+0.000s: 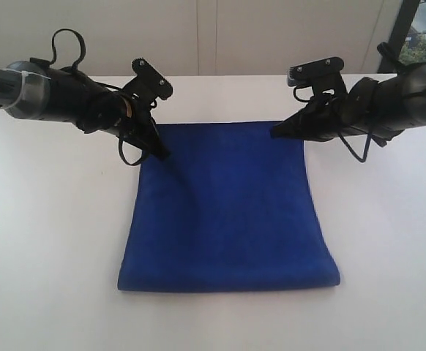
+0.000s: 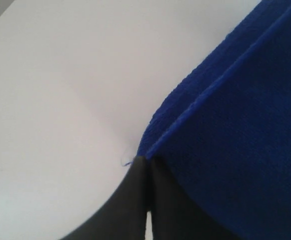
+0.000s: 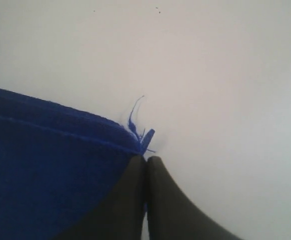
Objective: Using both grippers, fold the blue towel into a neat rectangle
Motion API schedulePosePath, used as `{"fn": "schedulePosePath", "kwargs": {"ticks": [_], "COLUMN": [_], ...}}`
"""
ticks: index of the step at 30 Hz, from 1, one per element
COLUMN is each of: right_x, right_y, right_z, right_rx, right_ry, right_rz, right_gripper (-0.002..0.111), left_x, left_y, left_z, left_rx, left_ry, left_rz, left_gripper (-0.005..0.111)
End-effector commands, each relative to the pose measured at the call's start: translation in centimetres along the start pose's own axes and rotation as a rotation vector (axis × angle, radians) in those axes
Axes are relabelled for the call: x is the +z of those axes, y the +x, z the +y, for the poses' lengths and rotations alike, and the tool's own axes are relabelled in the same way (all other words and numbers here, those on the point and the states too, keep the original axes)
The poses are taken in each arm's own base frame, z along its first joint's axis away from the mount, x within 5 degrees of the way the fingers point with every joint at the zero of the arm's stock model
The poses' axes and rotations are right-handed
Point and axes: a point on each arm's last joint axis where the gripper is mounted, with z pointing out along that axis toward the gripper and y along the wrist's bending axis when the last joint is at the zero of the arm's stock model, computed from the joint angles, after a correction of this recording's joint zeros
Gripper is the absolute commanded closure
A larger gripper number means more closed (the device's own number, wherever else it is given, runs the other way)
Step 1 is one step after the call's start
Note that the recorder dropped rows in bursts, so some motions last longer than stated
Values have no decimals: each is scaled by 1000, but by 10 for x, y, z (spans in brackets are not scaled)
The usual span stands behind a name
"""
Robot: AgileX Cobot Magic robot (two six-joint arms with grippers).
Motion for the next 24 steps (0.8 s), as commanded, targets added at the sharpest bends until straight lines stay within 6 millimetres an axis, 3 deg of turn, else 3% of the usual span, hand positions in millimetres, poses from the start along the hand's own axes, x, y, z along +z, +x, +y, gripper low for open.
{"fn": "schedulePosePath", "kwargs": {"ticks": [1,5,8,15,19,24], "right_x": [3,4,4,4,4,3], "right_y": [1,1,1,0,-1,-6], "right_z": [-2,-2,-2,-3,-4,-6], "right_rx": [-11,-11,-11,-11,-11,5], "right_ry": [13,14,16,23,33,62], "right_rz": [-11,-11,-13,-23,-39,-88], "right_gripper": [108,108,104,71,56,46], "left_x": [0,0,0,0,0,-4], "left_y": [1,1,1,1,1,0], "left_z": [3,3,3,3,3,5], "left_rx": [-6,-6,-6,-6,-6,-4], "left_ry": [-5,-5,-5,-5,-5,-8], "left_rz": [9,9,9,11,11,16], "left_gripper": [107,107,98,60,52,51]}}
